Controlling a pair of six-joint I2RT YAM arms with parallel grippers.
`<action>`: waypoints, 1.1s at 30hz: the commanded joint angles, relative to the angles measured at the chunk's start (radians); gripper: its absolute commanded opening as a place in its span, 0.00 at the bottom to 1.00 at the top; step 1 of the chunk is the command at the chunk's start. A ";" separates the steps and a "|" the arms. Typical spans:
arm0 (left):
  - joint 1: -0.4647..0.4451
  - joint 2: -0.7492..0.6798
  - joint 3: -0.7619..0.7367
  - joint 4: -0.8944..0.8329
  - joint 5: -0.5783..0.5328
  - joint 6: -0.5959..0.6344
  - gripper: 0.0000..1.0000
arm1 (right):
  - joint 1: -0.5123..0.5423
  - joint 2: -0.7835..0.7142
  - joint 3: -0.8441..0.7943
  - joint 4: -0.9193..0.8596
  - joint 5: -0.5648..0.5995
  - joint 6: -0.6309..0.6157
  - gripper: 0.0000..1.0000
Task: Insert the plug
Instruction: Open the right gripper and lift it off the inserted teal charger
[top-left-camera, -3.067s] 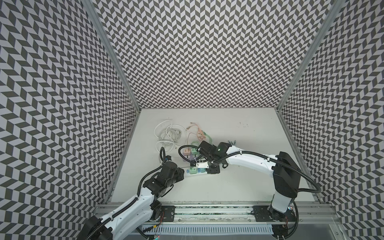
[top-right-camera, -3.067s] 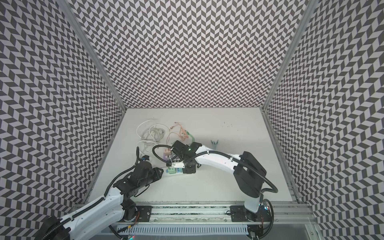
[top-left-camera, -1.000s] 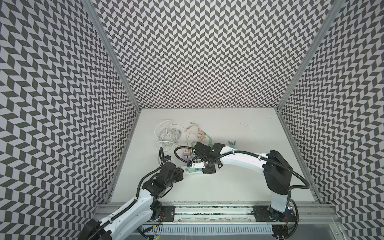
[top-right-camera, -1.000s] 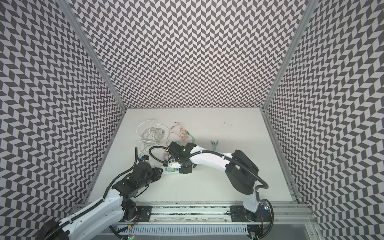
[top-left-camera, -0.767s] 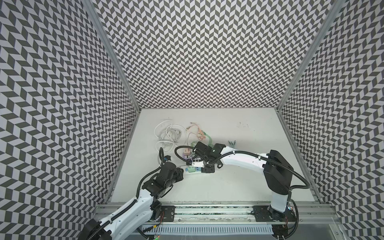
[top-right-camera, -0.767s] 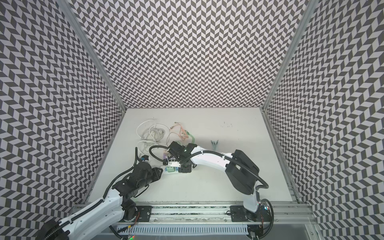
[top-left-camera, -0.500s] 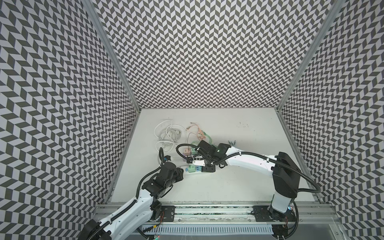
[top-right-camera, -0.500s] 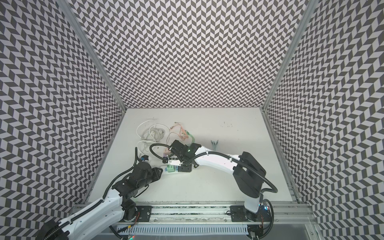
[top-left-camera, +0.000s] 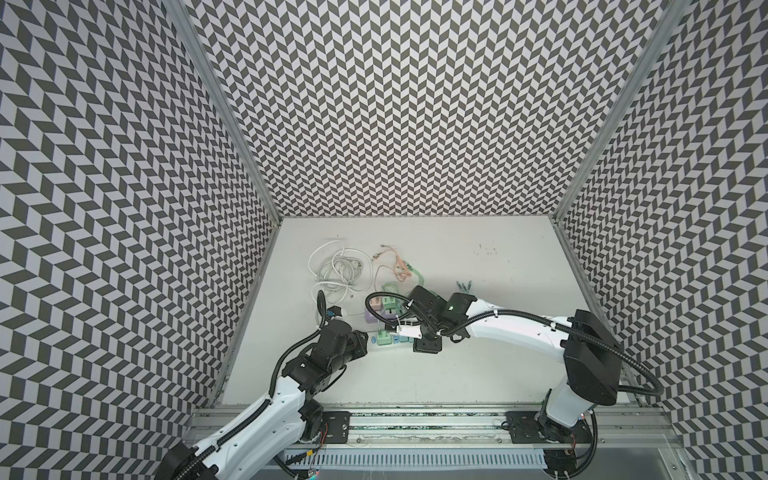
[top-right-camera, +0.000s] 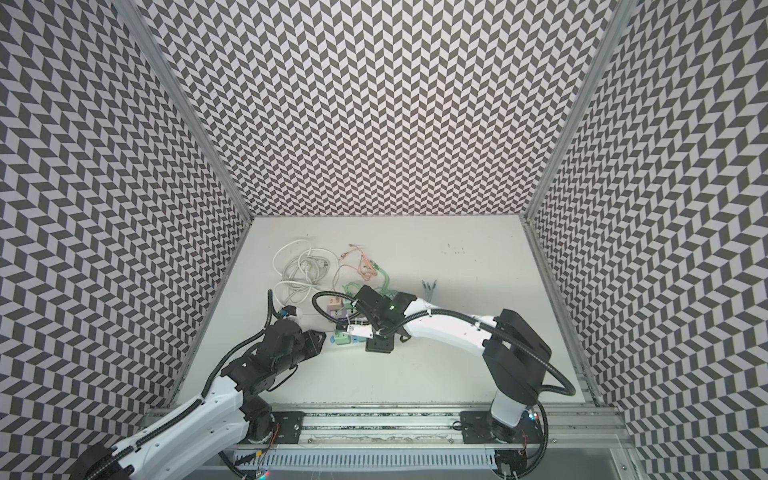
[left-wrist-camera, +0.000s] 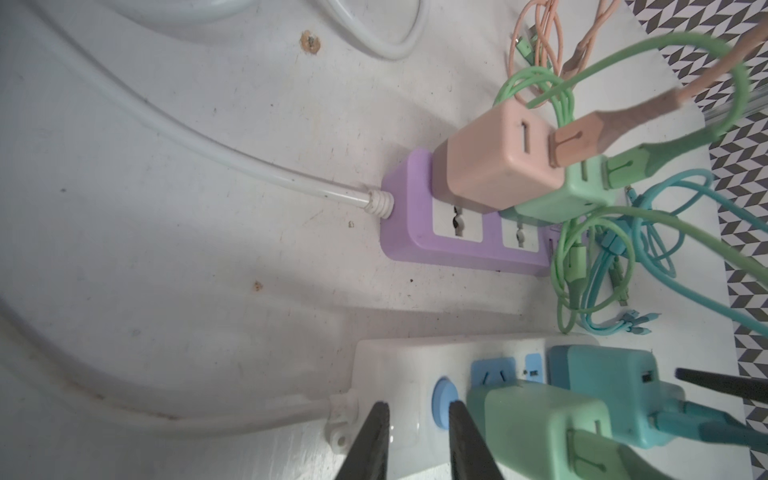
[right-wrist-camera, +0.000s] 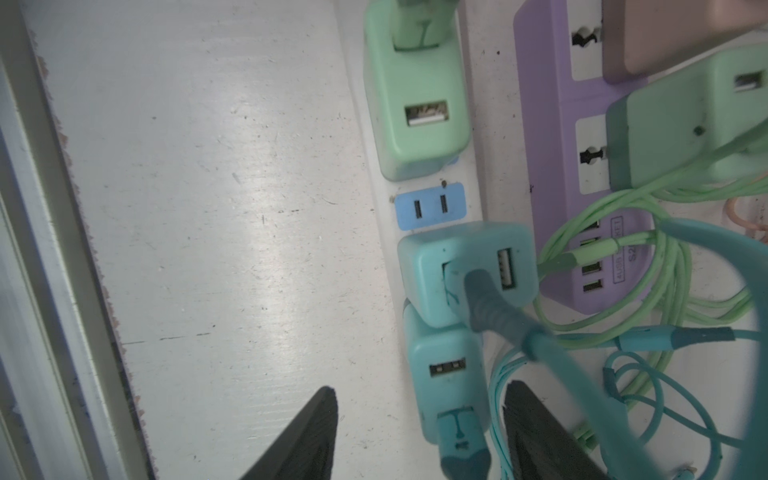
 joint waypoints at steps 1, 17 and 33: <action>0.004 -0.015 0.039 -0.032 -0.017 0.000 0.28 | -0.007 -0.026 -0.010 0.044 -0.039 0.011 0.74; 0.006 -0.024 0.148 -0.113 -0.050 0.031 0.29 | -0.028 -0.239 -0.222 0.248 -0.116 0.208 0.74; 0.016 0.024 0.277 -0.155 0.056 0.145 0.29 | -0.020 -0.494 -0.443 0.499 -0.113 0.516 0.56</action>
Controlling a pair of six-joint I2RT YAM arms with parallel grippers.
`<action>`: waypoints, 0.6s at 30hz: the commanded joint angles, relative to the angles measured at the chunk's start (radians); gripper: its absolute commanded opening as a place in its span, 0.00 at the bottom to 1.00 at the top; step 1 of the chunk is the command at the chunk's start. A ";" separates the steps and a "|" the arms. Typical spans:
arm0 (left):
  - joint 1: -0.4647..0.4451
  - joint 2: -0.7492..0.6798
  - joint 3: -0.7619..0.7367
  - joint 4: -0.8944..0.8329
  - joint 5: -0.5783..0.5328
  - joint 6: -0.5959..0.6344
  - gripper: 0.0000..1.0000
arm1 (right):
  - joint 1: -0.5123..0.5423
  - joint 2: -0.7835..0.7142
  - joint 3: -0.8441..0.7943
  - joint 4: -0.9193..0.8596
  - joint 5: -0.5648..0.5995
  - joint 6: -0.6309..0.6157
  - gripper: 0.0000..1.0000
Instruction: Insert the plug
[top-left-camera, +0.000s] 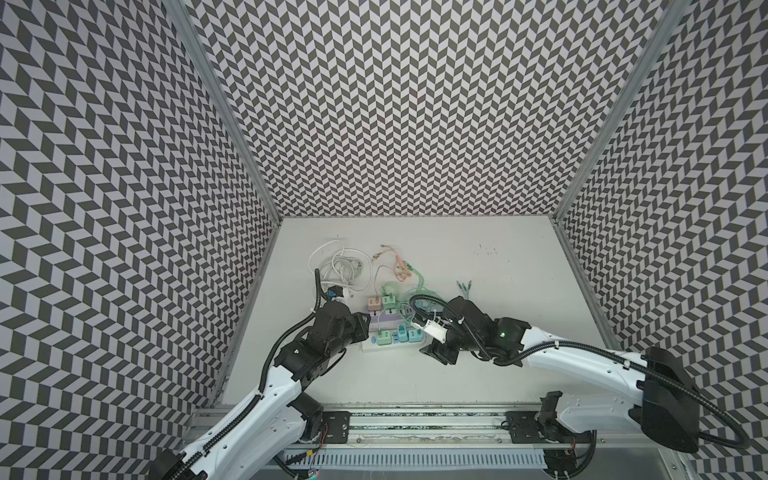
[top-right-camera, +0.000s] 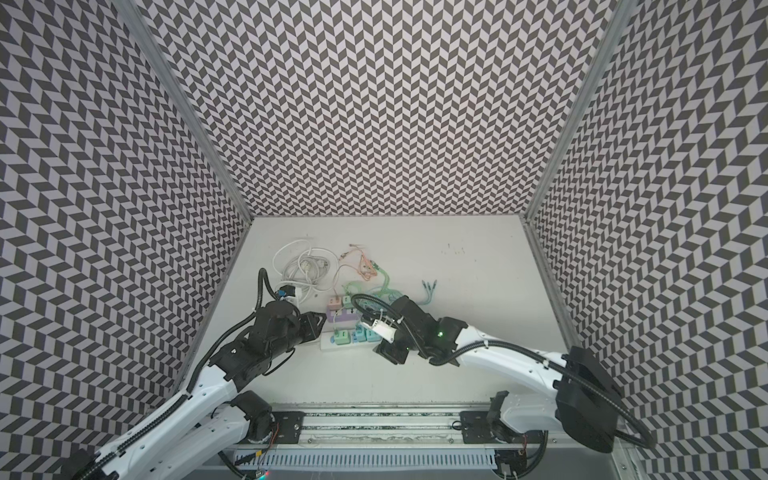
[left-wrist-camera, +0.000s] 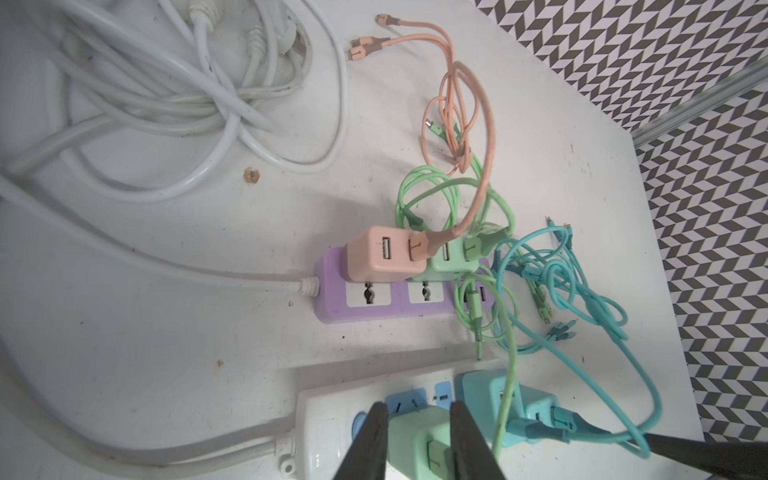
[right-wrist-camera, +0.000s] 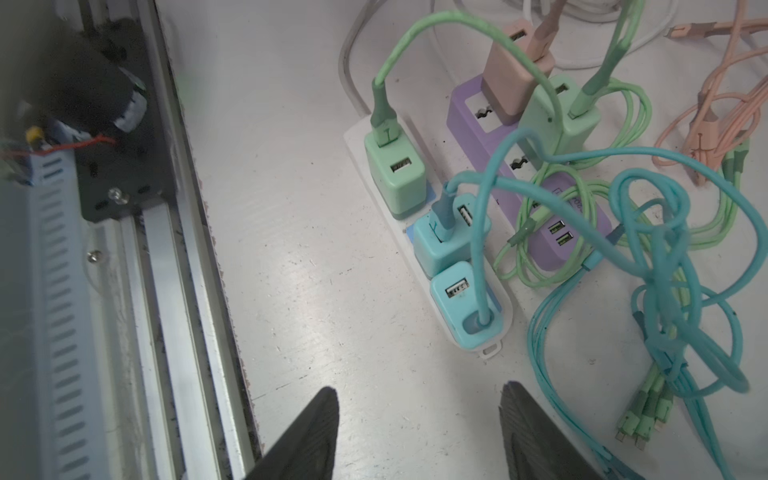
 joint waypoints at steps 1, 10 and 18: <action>0.003 -0.009 0.035 -0.031 0.029 0.038 0.29 | 0.007 -0.063 -0.026 0.135 0.000 0.117 0.54; 0.006 -0.032 0.037 -0.072 -0.009 0.009 0.31 | 0.222 -0.081 -0.043 0.268 0.222 0.318 0.42; 0.022 -0.071 0.088 -0.171 -0.019 -0.019 0.33 | 0.363 0.117 0.075 0.240 0.578 0.538 0.43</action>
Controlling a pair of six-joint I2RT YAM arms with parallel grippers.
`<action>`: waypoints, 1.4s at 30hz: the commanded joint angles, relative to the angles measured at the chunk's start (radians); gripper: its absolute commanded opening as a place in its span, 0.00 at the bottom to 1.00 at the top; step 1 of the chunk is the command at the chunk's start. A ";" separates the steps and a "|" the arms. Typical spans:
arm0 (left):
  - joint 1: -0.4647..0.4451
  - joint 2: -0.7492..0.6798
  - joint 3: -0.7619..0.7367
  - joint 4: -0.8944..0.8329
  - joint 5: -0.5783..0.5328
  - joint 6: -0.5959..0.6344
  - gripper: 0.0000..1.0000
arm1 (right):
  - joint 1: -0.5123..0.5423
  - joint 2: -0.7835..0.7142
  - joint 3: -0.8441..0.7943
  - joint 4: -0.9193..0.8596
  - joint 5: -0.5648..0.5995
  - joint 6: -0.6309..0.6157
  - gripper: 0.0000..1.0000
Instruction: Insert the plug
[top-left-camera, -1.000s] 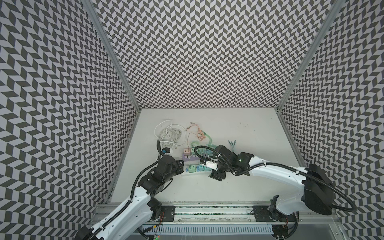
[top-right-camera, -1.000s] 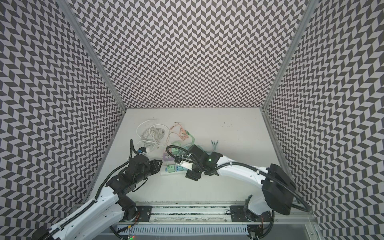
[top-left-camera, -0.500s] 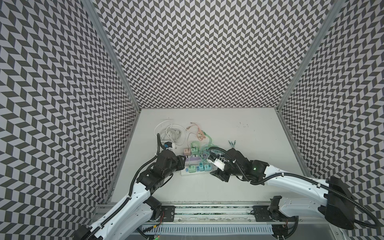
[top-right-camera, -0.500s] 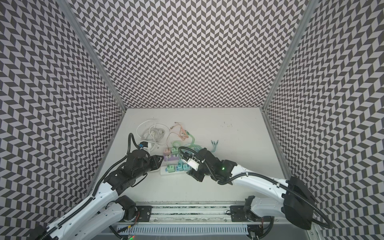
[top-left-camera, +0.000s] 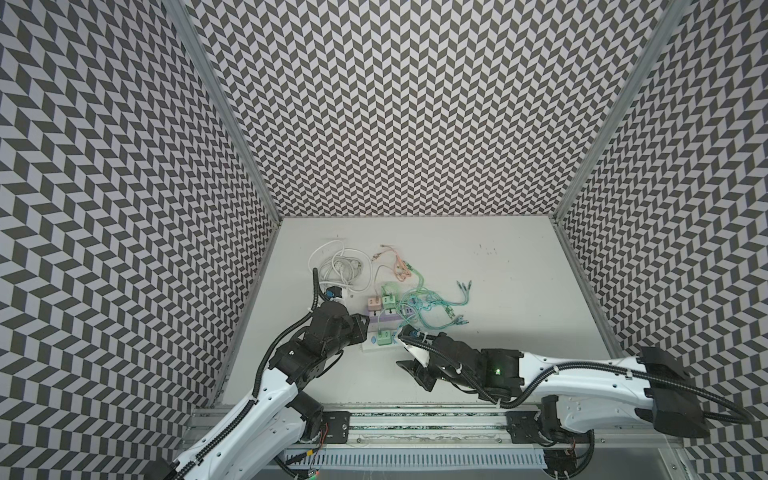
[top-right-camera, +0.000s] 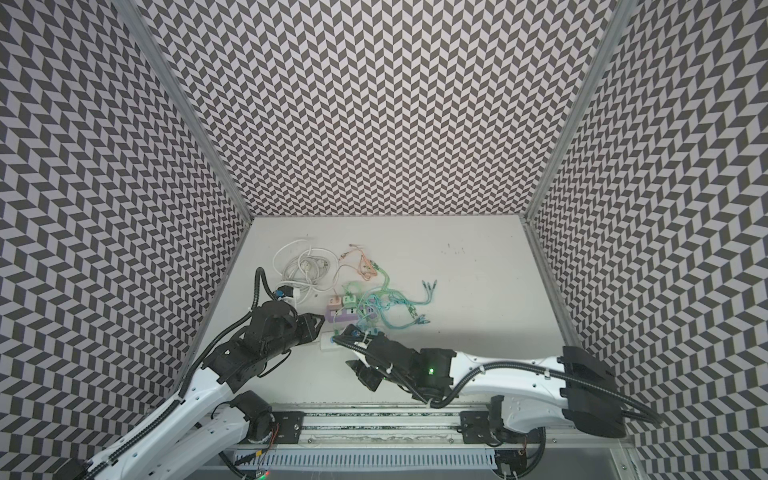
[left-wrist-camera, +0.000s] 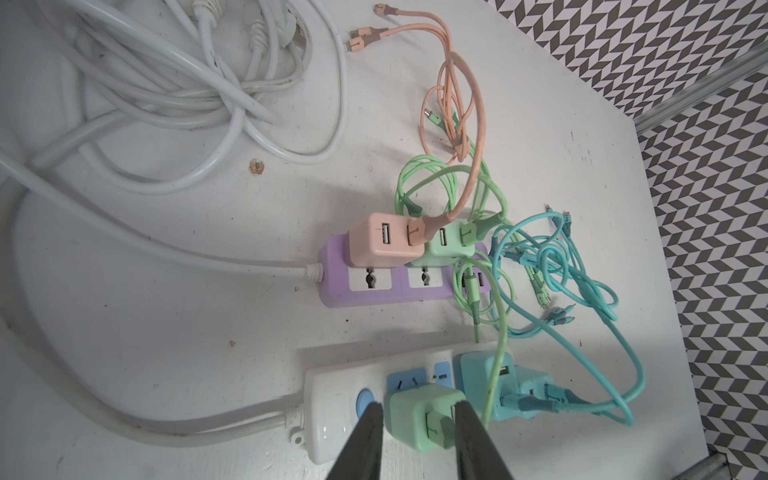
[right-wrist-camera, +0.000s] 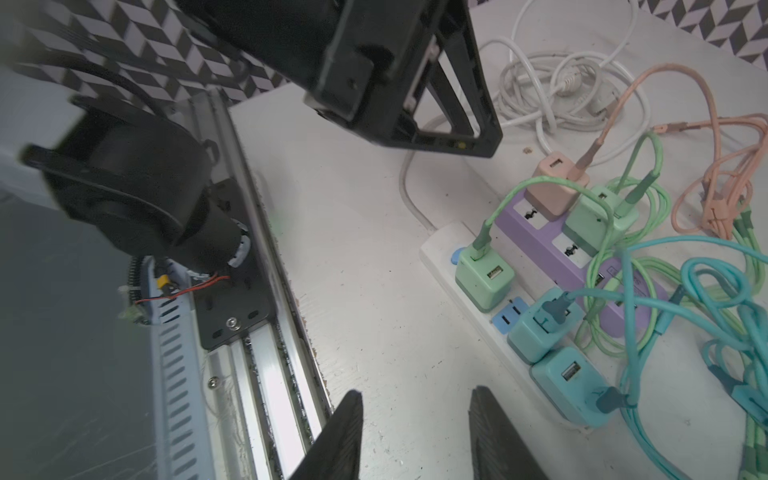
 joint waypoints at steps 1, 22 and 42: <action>0.014 -0.037 0.047 -0.065 -0.024 -0.021 0.33 | 0.016 0.081 0.082 0.006 0.235 0.170 0.44; 0.028 -0.118 0.044 -0.081 0.032 -0.014 0.36 | 0.019 0.352 0.330 -0.278 0.396 0.606 0.41; 0.031 -0.148 0.037 -0.066 0.053 -0.004 0.36 | -0.049 0.429 0.351 -0.223 0.403 0.583 0.30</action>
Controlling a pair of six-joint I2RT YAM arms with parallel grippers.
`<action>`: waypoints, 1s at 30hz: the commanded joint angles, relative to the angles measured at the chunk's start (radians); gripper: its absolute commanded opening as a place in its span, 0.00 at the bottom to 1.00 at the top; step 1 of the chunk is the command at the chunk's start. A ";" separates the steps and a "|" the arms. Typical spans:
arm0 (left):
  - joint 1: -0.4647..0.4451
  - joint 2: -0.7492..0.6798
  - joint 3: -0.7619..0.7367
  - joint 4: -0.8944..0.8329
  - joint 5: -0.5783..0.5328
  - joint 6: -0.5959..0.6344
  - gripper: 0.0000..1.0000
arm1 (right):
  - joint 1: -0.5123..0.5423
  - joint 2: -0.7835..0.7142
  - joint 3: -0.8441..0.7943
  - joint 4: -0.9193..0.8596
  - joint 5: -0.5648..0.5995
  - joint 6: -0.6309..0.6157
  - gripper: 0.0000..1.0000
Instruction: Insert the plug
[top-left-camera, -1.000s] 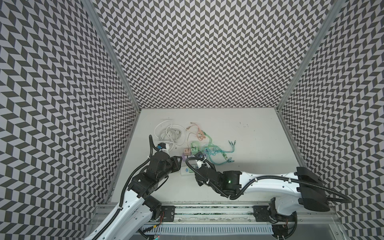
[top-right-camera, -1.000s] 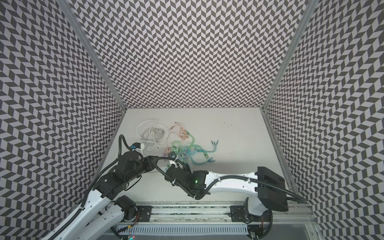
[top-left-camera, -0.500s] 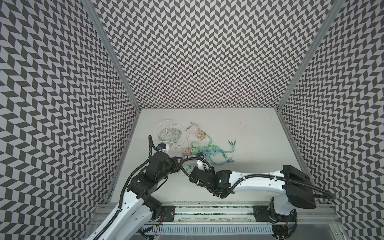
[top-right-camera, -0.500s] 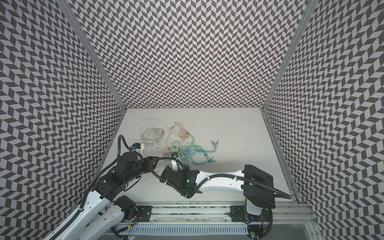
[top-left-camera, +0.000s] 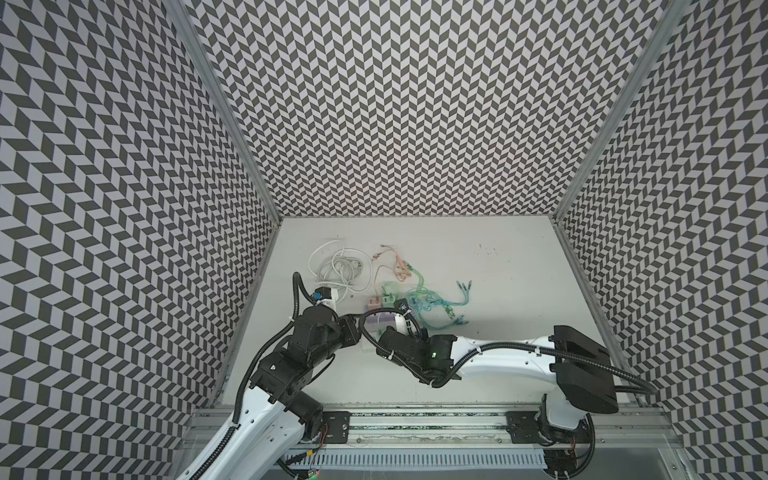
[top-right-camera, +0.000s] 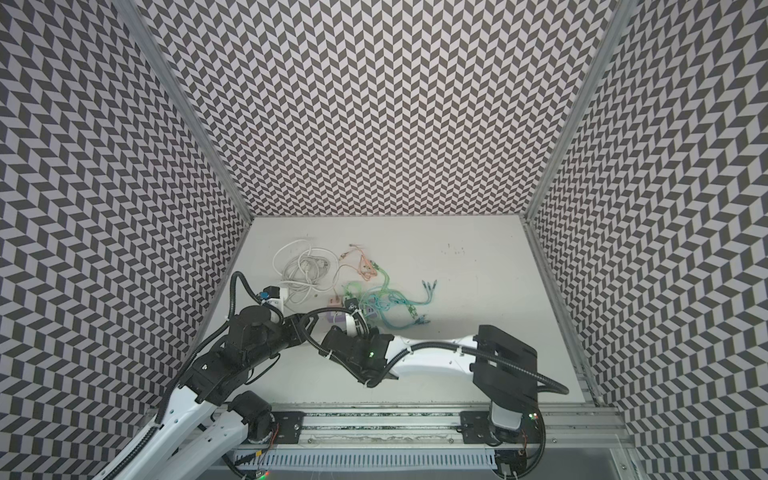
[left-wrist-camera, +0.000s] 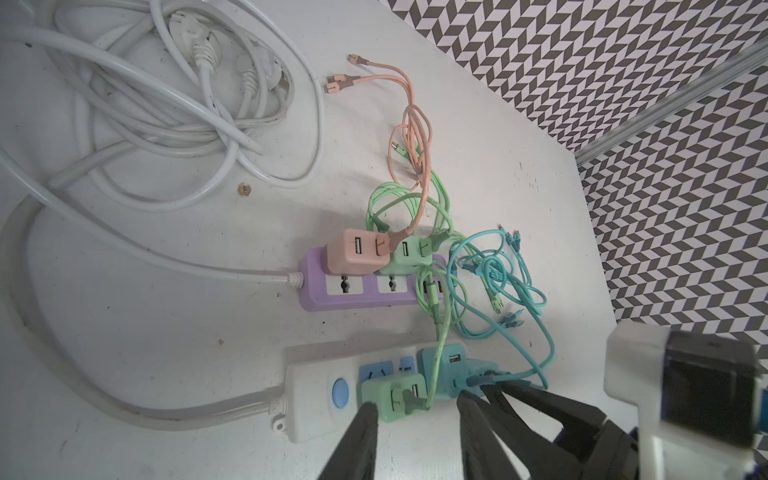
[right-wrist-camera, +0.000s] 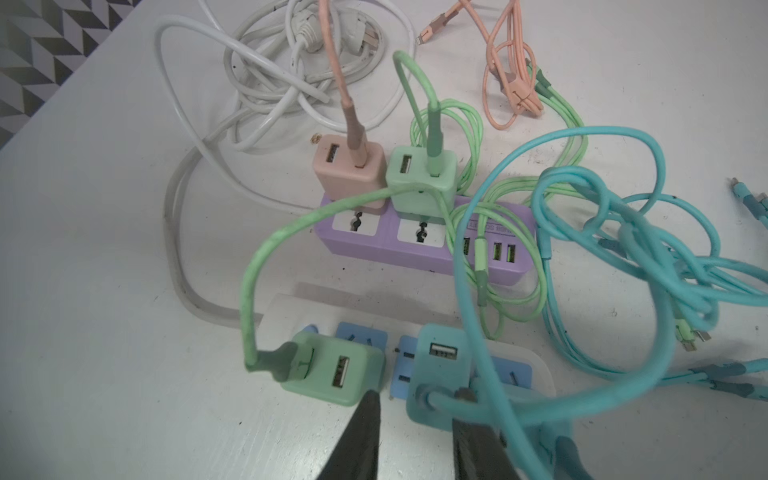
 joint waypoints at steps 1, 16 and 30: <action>0.007 -0.008 0.011 0.006 -0.003 0.007 0.36 | -0.010 0.011 -0.001 0.047 0.006 0.019 0.29; 0.016 0.000 0.013 0.009 -0.005 0.012 0.37 | -0.043 0.029 -0.020 0.062 -0.097 0.010 0.18; 0.020 -0.004 0.013 0.007 -0.009 0.011 0.37 | -0.061 0.047 -0.052 0.022 -0.108 0.067 0.15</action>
